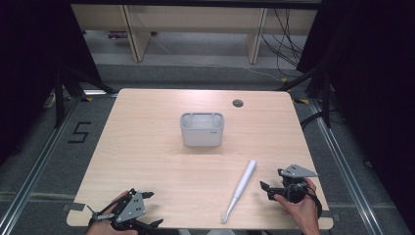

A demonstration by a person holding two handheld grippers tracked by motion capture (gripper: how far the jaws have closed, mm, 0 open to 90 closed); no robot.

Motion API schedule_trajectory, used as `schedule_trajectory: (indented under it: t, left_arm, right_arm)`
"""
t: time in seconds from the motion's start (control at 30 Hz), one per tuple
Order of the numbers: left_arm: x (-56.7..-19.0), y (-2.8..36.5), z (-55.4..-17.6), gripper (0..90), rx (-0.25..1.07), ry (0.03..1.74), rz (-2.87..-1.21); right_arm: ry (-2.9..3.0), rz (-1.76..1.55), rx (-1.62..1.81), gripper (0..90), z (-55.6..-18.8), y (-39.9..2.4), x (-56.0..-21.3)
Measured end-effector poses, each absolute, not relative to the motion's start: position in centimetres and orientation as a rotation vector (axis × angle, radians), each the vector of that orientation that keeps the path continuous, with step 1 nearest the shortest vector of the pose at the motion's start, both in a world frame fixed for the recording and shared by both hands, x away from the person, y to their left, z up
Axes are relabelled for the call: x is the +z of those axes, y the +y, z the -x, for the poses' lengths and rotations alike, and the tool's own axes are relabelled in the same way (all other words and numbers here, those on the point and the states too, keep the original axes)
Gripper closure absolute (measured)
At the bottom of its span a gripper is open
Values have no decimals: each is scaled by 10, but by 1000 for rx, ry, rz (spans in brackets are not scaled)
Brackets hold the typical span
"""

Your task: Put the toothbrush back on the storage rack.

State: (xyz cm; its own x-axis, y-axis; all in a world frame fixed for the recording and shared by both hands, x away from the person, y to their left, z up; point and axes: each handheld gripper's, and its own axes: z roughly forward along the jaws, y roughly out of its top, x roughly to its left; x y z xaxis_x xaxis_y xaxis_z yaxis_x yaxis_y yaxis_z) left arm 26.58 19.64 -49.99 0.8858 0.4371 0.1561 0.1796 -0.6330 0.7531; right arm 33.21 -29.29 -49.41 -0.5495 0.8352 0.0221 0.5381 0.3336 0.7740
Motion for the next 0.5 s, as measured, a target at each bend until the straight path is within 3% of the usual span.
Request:
schedule_trajectory:
  t: [0.5]
  left_arm:
    - [-501,196,-266,148,390,450,-2245]
  right_arm:
    - [2147,-1192,1084,321,-333,-292,-487]
